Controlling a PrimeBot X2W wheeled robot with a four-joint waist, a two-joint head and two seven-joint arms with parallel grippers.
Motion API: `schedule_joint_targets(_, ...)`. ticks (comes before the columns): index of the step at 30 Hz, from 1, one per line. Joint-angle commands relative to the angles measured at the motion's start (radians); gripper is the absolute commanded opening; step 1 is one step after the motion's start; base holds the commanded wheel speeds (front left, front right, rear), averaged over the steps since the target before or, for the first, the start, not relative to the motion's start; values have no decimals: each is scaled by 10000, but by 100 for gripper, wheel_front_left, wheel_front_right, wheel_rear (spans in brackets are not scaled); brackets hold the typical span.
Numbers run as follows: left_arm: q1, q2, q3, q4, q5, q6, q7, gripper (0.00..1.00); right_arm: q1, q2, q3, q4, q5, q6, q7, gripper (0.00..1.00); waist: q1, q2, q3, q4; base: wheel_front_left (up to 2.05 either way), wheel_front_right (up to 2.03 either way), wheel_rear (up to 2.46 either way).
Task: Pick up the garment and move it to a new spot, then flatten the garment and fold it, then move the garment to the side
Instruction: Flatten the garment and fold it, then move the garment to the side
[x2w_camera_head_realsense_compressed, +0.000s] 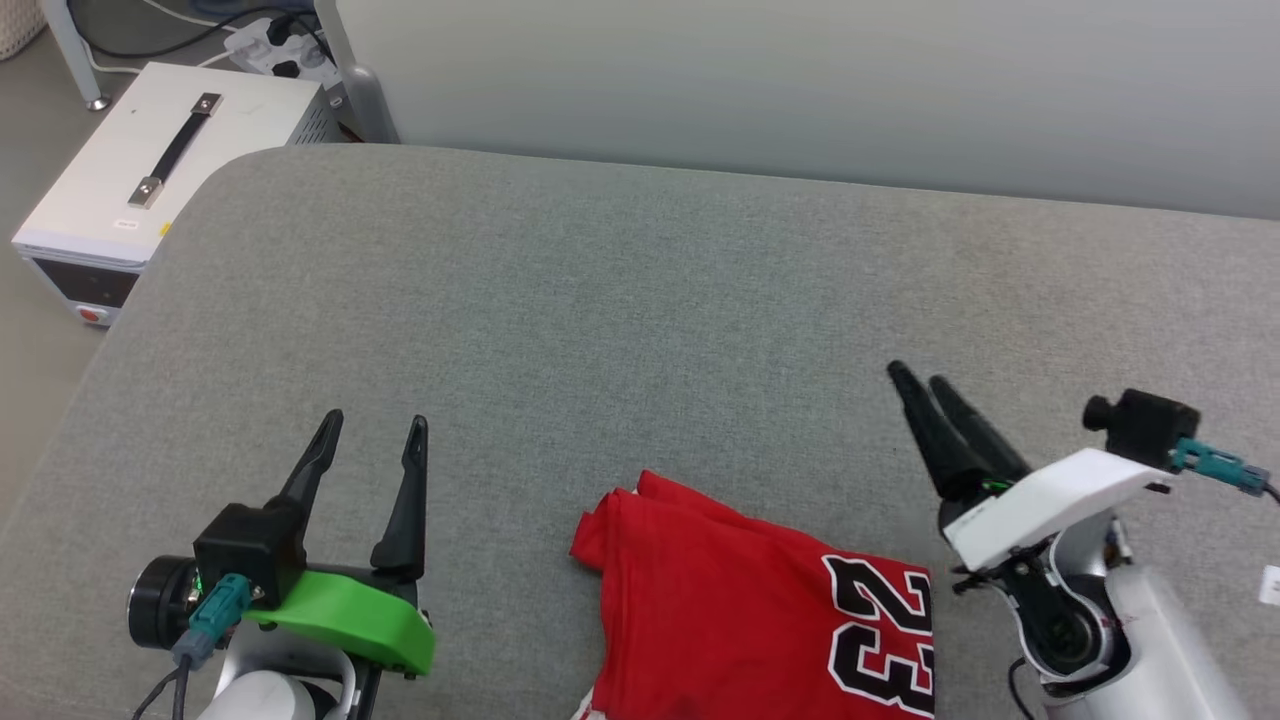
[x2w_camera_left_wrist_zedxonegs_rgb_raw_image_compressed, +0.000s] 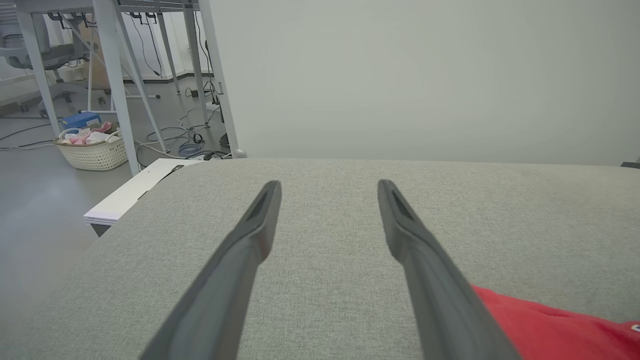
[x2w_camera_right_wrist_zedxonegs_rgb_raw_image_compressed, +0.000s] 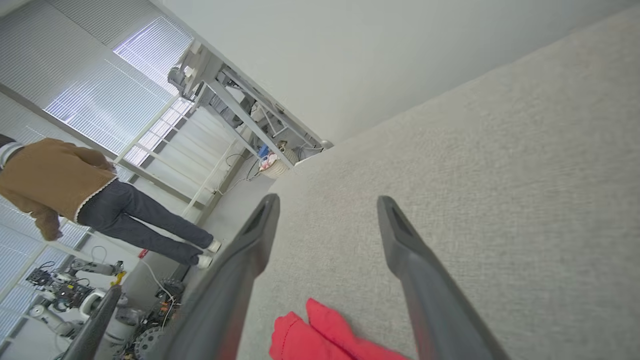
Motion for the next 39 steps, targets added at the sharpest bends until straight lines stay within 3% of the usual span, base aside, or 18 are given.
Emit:
schedule_joint_targets(1, 97, 14, 26, -30, 14, 68, -36, 100, 189, 37, -282, -110, -613, 2, -192, 100, 0, 0, -126, -127, 0, 0, 0)
schedule_joint_targets(5, 217, -24, 99, 13, -49, 140, -66, 100, 624, 280, -1635, -811, -3358, 2, -748, 100, 0, 0, -238, -291, 0, 0, 0)
schedule_joint_targets(8, 269, -15, 163, 99, -97, 168, -80, 100, 1015, 505, -2235, -1627, -4795, 2, -791, 100, 0, 0, -317, -420, 0, 0, 0)
schedule_joint_targets(15, 231, 11, 244, 285, -128, 151, -109, 100, 2193, 749, -3091, -3133, -6781, 2, -584, 100, 0, 0, -443, -659, 0, 0, 0)
schedule_joint_targets(25, 499, -72, 194, 696, -195, 101, -151, 100, 3658, 792, -2842, -3866, -7423, 2, -286, 100, 0, 0, -753, -1047, 0, 0, 0)
schedule_joint_targets(39, 835, -133, 64, 998, -369, 32, -145, 100, 4138, 796, -2624, -4055, -7347, 2, -176, 100, 0, 0, -1012, -1289, 0, 0, 0)
